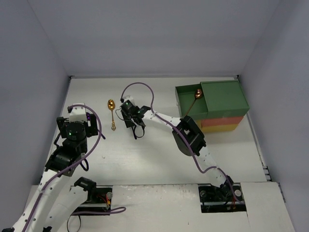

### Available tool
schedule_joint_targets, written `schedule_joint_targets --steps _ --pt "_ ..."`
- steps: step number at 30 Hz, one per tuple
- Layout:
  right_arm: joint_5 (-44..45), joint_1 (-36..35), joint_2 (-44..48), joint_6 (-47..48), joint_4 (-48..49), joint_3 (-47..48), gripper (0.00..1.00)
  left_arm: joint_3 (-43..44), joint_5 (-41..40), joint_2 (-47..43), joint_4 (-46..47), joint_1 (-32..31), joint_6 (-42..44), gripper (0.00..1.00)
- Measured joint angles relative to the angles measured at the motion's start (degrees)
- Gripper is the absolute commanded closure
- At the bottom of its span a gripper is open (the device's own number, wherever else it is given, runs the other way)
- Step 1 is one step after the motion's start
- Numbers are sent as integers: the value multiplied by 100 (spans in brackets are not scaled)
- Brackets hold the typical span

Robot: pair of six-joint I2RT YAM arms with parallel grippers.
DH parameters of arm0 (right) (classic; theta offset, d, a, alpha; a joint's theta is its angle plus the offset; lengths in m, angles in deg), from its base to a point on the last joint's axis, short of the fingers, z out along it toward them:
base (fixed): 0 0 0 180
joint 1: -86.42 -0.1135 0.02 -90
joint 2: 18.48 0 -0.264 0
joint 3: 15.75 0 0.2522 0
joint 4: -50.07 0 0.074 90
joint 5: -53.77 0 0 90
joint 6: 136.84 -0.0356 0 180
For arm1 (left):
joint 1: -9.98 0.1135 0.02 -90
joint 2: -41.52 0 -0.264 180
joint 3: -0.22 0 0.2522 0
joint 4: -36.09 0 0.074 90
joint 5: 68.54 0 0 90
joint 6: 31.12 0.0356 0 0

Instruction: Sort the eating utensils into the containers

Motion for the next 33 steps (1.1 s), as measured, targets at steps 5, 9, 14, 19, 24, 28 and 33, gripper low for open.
schedule_joint_targets --steps 5,9,14,19,24,28,33 --pt "37 0 -171 12 33 216 76 0 0 24 0 0 1 13" --pt "102 0 -302 25 107 379 88 0 0 28 0 0 0 13" --pt "177 5 -376 15 177 455 100 0 0 32 0 0 0 13" --pt "183 11 -380 1 171 475 100 -4 0 45 0 0 1 13" --pt "183 11 -343 8 101 488 100 -7 0 50 0 0 0 13" --pt "237 11 -59 26 -80 445 100 -7 0 50 0 0 0 13" --pt "567 11 1329 30 -149 81 100 -7 0 50 0 0 2 13"
